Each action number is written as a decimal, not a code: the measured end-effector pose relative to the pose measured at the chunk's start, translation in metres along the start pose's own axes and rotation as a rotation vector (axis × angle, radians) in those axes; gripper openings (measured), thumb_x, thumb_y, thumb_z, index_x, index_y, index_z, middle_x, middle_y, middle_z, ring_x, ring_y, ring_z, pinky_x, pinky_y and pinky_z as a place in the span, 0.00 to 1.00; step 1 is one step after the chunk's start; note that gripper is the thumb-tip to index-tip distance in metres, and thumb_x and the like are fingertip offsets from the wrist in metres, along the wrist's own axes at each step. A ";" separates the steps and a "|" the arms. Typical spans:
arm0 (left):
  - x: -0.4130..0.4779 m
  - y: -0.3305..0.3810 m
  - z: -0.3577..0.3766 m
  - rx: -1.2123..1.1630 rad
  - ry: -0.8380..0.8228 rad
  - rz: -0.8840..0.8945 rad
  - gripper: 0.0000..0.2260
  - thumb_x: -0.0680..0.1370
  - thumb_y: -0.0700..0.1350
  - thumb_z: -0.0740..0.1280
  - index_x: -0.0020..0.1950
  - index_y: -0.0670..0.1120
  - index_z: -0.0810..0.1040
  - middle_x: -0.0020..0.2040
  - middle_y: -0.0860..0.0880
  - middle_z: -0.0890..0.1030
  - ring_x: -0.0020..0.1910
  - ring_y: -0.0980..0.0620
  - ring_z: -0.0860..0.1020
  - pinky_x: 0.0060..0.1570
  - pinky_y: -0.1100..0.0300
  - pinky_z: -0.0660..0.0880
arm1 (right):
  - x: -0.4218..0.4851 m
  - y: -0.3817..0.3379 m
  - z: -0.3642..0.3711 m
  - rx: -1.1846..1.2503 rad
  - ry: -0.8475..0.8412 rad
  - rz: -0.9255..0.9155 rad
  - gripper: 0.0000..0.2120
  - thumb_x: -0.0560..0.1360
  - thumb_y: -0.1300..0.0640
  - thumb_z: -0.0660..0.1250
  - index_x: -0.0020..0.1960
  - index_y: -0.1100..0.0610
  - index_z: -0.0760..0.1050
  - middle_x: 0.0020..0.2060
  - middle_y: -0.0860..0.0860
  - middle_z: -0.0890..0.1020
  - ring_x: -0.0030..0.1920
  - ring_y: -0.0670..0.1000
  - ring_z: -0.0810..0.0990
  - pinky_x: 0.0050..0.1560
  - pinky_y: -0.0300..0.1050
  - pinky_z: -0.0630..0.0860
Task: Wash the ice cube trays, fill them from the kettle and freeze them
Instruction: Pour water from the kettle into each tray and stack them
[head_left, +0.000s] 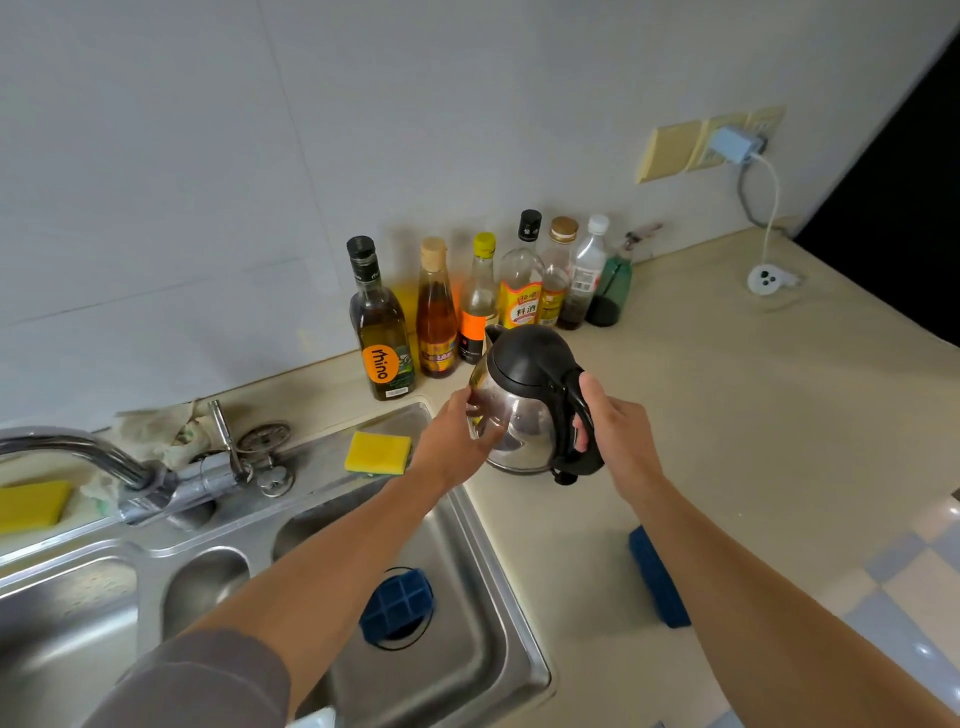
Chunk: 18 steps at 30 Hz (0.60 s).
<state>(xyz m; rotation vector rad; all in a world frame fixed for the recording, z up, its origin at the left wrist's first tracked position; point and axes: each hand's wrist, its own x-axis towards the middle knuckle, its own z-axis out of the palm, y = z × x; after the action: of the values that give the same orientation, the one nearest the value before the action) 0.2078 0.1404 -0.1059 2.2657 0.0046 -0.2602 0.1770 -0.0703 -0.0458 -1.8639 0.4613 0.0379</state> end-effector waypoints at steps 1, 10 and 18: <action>-0.001 -0.004 0.003 0.030 -0.061 -0.060 0.27 0.77 0.58 0.71 0.72 0.47 0.70 0.64 0.52 0.78 0.60 0.52 0.77 0.56 0.58 0.73 | -0.002 0.003 -0.003 0.000 -0.020 0.008 0.28 0.81 0.37 0.60 0.32 0.55 0.77 0.26 0.51 0.79 0.27 0.44 0.77 0.40 0.43 0.74; -0.065 -0.007 -0.004 -0.190 0.057 -0.136 0.17 0.82 0.47 0.67 0.70 0.43 0.76 0.63 0.45 0.81 0.58 0.52 0.79 0.60 0.56 0.75 | -0.018 -0.002 -0.015 -0.259 0.151 -0.300 0.16 0.80 0.47 0.67 0.60 0.58 0.77 0.52 0.51 0.79 0.52 0.51 0.78 0.49 0.42 0.75; -0.186 -0.041 -0.030 -0.208 0.290 -0.343 0.06 0.83 0.47 0.66 0.55 0.49 0.81 0.45 0.51 0.85 0.46 0.51 0.83 0.52 0.50 0.81 | -0.083 -0.008 0.040 -0.161 -0.405 -0.693 0.04 0.81 0.57 0.67 0.50 0.57 0.79 0.42 0.50 0.80 0.43 0.48 0.79 0.42 0.39 0.75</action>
<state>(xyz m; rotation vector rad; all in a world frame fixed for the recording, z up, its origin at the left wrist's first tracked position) 0.0280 0.2046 -0.0827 2.0669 0.5506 -0.1010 0.1107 -0.0071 -0.0316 -2.0188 -0.4854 -0.0148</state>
